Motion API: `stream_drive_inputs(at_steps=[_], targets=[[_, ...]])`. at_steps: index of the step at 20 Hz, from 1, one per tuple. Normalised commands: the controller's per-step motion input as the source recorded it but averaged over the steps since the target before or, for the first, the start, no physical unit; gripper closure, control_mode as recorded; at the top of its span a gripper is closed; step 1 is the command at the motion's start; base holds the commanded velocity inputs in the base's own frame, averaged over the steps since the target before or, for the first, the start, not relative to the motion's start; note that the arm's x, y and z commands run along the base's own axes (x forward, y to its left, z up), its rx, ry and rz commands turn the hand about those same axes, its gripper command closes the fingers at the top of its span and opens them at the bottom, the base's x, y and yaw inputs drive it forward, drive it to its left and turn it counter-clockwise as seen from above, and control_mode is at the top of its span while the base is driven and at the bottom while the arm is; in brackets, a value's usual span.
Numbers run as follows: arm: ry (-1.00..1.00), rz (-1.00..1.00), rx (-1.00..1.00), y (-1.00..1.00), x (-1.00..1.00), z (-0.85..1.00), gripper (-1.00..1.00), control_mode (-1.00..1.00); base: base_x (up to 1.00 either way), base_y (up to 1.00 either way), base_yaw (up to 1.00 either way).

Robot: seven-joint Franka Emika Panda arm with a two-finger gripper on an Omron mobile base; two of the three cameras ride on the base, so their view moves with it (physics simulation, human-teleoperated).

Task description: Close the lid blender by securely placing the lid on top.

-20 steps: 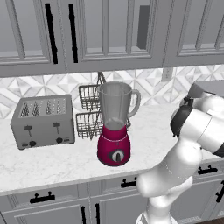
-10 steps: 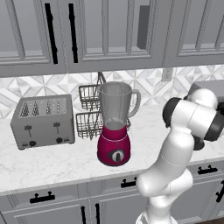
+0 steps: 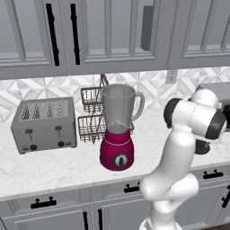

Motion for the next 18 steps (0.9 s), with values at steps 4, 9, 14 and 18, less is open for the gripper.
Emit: stream_drive_inputs(at_steps=[4, 9, 14, 18], targets=[[0.00, 0.00, 0.00, -0.03, 0.38, -0.19, -1.00, -1.00, 0.00, 0.00, 0.00], [0.00, 0.00, -0.01, 0.00, 0.17, -0.55, -1.00, -1.00, 0.00, 0.00, 0.00], [0.00, 0.00, -0.06, 0.31, 0.00, -0.89, 1.00, -1.00, 0.00, 0.00, 0.00], [0.00, 0.00, -0.10, 0.68, 0.00, -0.98, 1.00, -1.00, 0.00, 0.00, 0.00]])
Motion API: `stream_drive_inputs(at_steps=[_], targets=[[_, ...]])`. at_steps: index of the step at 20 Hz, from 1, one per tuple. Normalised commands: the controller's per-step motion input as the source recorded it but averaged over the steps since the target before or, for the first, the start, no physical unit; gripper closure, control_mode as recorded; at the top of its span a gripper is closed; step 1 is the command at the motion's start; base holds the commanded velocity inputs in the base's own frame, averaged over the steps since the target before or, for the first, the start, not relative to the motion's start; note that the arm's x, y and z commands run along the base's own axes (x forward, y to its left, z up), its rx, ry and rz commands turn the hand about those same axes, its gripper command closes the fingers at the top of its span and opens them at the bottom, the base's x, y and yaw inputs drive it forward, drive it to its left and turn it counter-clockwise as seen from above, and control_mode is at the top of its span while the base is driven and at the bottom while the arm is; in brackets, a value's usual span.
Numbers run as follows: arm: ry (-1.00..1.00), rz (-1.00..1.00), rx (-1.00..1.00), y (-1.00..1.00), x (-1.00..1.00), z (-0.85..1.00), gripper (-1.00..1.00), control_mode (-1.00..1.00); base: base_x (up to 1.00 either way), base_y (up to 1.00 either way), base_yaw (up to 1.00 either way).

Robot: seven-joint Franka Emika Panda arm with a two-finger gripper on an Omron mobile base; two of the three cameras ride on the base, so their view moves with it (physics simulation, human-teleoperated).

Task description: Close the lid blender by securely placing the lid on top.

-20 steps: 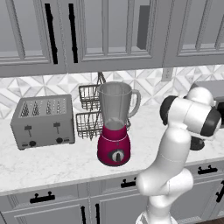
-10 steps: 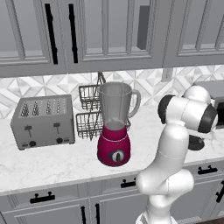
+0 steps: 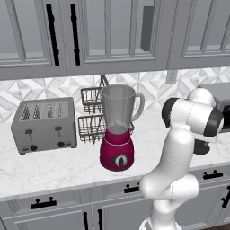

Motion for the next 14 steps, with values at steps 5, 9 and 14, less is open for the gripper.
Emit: stream_drive_inputs(at_steps=[5, 9, 14], targets=[[0.00, 0.00, -0.08, 0.86, 0.00, -0.90, 1.00, -1.00, 0.00, 0.00, 0.00], [0.00, 0.00, -0.01, 0.47, 0.00, -0.71, 1.00, -1.00, 0.00, 0.00, 0.00], [-0.01, 0.02, 0.04, -0.17, -0.10, -0.83, 1.00, -1.00, 0.00, 0.00, 0.00]])
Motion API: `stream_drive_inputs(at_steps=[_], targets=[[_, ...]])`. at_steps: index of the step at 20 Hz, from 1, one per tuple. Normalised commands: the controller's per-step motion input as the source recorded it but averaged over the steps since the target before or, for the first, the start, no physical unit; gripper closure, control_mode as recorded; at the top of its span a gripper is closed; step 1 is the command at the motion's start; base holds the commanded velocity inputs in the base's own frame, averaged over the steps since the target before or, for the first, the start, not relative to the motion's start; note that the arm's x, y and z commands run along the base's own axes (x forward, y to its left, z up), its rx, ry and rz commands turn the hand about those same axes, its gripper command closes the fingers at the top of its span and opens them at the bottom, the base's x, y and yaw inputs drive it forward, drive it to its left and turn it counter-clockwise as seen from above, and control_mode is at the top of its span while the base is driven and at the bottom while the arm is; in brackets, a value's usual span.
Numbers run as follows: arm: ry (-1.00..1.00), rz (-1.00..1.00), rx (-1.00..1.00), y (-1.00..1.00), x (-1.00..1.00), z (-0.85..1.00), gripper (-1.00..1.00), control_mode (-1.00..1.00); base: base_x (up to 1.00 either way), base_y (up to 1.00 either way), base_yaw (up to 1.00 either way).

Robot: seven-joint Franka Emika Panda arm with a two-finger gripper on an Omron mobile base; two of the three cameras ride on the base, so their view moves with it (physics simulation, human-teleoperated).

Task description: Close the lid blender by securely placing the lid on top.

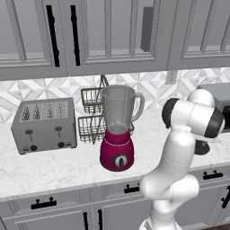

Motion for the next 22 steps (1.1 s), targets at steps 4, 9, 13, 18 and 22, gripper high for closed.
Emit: stream_drive_inputs(at_steps=[4, 9, 13, 18, 22], targets=[[0.04, 0.00, 0.01, -0.04, -0.12, -0.98, 1.00, -1.00, 0.00, 0.00, 0.00], [0.00, 0.00, 0.00, 0.13, -0.05, -0.99, 1.00, -1.00, 0.00, 0.00, 0.00], [-0.12, 0.00, 0.01, 0.13, -0.33, -0.84, 1.00, -1.00, 0.00, 0.00, 0.00], [-0.26, 0.00, 0.07, 0.06, -0.51, -0.95, 1.00, -1.00, 0.00, 0.00, 0.00], [-0.10, 0.00, -0.17, 0.92, -0.23, -1.00, 1.00, -1.00, 0.00, 0.00, 0.00]])
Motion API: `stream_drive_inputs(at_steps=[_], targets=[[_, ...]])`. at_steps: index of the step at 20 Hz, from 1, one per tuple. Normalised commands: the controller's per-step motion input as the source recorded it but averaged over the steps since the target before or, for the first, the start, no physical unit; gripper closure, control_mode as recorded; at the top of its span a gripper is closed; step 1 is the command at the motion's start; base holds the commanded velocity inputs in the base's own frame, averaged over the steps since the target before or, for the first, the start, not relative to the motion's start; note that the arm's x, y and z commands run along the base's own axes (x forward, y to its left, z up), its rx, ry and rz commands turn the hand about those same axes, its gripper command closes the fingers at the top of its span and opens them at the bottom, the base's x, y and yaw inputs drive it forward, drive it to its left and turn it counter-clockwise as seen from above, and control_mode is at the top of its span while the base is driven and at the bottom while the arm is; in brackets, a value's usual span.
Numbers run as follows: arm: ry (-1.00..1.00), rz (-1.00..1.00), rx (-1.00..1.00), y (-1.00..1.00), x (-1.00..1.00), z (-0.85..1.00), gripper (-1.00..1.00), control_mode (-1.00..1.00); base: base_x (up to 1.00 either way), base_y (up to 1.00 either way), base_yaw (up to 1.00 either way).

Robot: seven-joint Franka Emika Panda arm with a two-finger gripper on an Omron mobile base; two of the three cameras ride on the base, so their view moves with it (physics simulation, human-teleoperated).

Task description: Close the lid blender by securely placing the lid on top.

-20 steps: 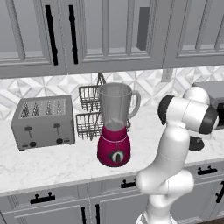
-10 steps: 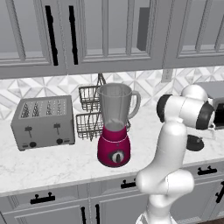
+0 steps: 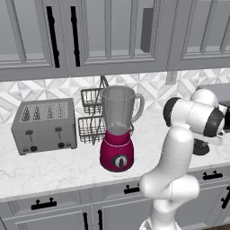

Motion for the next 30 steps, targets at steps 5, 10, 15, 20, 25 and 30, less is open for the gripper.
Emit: stream_drive_inputs(at_steps=[5, 10, 15, 20, 25, 30], targets=[[0.00, 0.00, -0.27, 1.00, -0.06, -1.00, 1.00, -1.00, 0.00, 0.00, 0.00], [0.00, 0.00, -0.18, 0.83, -0.09, -1.00, 1.00, -1.00, 0.00, 0.00, 0.00], [-0.02, 0.00, -0.01, 0.18, -0.37, -0.58, 1.00, -1.00, 0.00, 0.00, 0.00], [-0.05, 0.00, 0.01, 0.21, -0.21, 0.53, 1.00, -1.00, 0.00, 0.00, 0.00], [-0.06, -0.04, 0.00, 0.13, -0.19, 0.98, 1.00, -1.00, 0.00, 0.00, 0.00], [-0.13, -0.01, 0.06, 0.23, -0.63, 0.75, 1.00, -1.00, 0.00, 0.00, 0.00]])
